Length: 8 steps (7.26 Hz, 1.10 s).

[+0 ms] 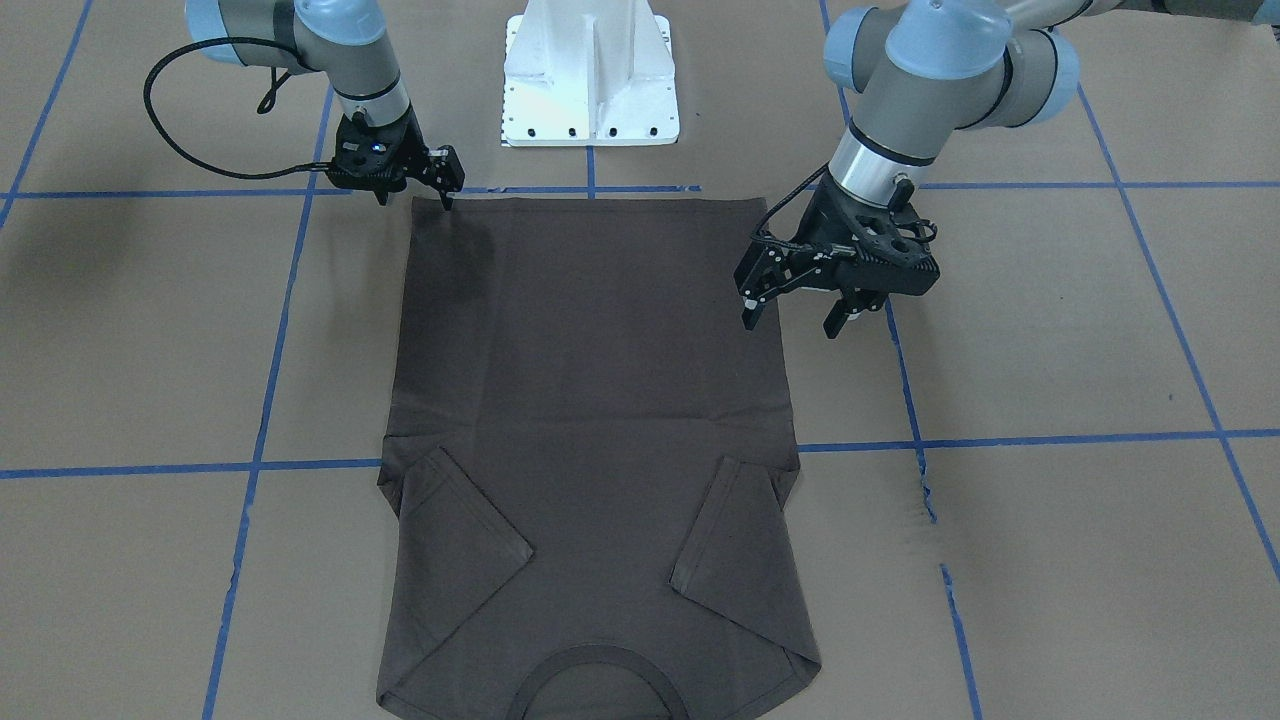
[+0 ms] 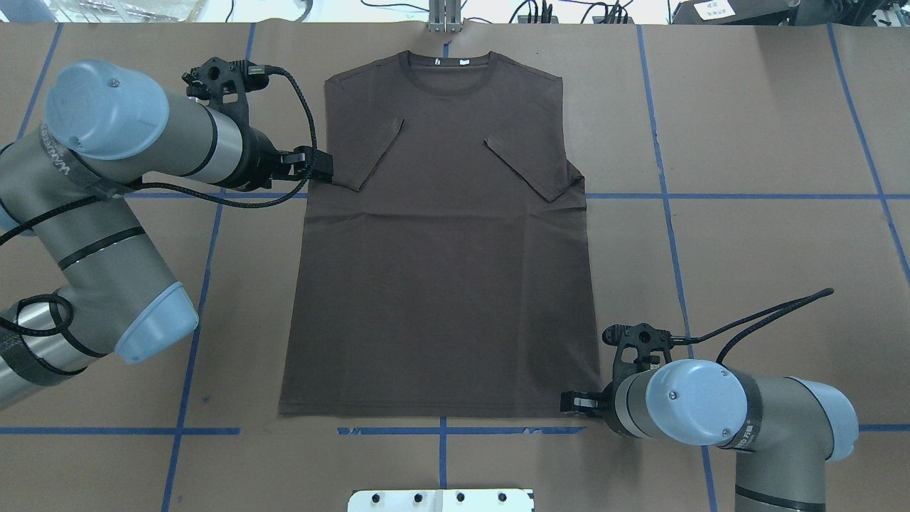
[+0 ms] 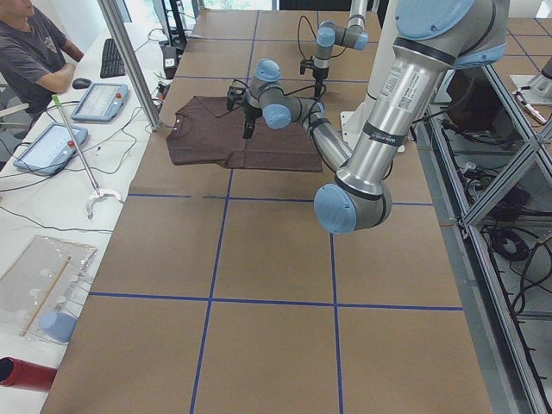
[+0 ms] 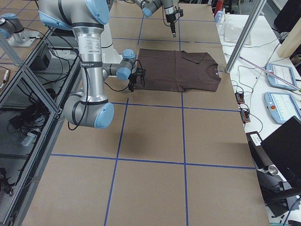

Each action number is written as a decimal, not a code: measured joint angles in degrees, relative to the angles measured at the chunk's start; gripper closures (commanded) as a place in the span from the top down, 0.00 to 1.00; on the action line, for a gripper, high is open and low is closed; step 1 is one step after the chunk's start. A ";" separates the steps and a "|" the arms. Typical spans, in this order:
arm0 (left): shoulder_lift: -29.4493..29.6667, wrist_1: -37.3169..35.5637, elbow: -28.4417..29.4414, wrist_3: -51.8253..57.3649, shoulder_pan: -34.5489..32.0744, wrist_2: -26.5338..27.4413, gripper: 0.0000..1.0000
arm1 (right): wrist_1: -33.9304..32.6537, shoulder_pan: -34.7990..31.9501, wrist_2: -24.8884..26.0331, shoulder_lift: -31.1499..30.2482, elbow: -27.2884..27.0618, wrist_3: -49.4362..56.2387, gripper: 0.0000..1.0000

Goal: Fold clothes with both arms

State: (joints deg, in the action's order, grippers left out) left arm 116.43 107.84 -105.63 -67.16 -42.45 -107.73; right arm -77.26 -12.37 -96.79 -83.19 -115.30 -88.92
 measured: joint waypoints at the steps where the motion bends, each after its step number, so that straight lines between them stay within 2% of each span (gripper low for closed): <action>1: -0.03 0.00 0.00 0.01 0.00 0.00 1.00 | 0.01 0.15 -0.33 0.11 0.01 0.11 0.25; 2: -0.05 0.00 -0.01 0.01 0.00 0.03 1.00 | 0.01 0.17 -0.54 0.12 0.08 0.35 0.06; 3: -0.06 0.00 0.00 0.01 0.00 0.03 1.00 | 0.07 0.13 -0.67 0.09 0.08 0.58 0.00; 8: -0.06 0.09 0.13 0.10 0.00 0.08 1.00 | 0.18 -0.10 -1.31 0.04 -0.65 0.78 0.00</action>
State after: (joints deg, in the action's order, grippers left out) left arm 116.37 107.93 -105.50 -67.06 -42.45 -107.65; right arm -77.08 -12.47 -98.09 -83.14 -115.95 -88.14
